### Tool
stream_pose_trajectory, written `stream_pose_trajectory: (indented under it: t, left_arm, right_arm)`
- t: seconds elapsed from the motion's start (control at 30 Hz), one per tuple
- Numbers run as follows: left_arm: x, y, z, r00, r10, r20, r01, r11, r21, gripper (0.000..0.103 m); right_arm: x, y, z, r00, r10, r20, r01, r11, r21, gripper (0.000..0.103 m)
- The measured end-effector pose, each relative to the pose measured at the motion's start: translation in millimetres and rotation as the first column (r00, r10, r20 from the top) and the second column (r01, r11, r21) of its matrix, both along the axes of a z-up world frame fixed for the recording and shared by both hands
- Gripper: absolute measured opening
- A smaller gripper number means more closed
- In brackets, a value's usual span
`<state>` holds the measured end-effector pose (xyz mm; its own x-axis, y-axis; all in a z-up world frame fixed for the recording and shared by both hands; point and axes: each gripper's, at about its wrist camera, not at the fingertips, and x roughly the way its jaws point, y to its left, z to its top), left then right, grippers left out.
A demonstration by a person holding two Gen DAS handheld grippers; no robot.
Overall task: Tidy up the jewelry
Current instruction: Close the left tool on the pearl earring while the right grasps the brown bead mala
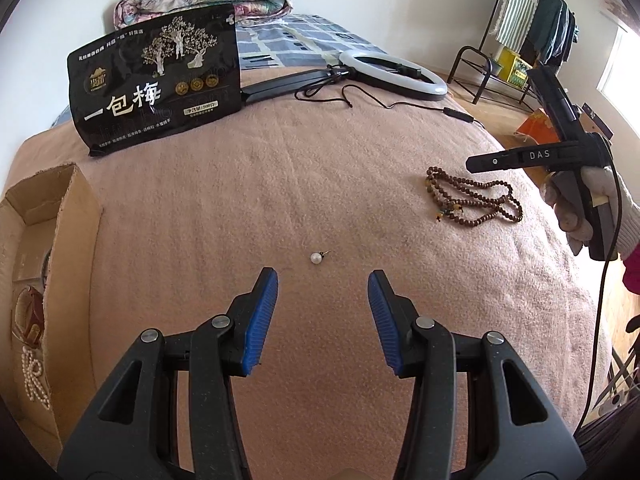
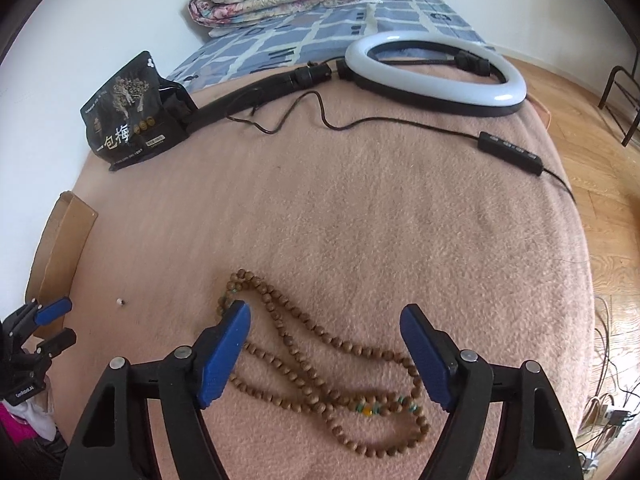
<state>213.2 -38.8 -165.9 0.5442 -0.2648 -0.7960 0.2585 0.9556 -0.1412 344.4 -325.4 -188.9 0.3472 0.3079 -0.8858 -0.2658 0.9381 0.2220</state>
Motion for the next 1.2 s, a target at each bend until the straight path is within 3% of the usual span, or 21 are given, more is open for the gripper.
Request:
stream_pose_trajectory:
  t: [0.43,0.77,0.93,1.0,1.2]
  left_arm:
    - [6,1,-18,1.000,-0.004,-0.024,0.004,1.000,-0.008,0.048]
    - [19,-5,-28,0.999,-0.012,-0.033,0.011,1.000,-0.013,0.048]
    - [29,-11,-34,0.999,-0.011,-0.032,0.011,1.000,-0.006,0.041]
    - [33,-13,-37,0.999,-0.013,-0.032,0.013,1.000,0.008,0.034]
    - [42,-19,-46,0.999,-0.033,-0.030,0.035,0.998,0.046,0.028]
  right_arm:
    - [18,-13,-24,0.996,0.010,-0.090,-0.001,0.996,0.095,0.075]
    - [-10,-10,-25,0.972,0.159,-0.172,-0.128,0.976,0.178,0.070]
    - [-25,1,-24,0.953,0.234,-0.193,-0.196,0.961,0.193,0.070]
    - [-31,7,-23,0.952,0.247,-0.182,-0.216,0.961,0.173,0.070]
    - [-44,27,-19,0.949,0.288,-0.128,-0.285,0.957,0.044,0.070]
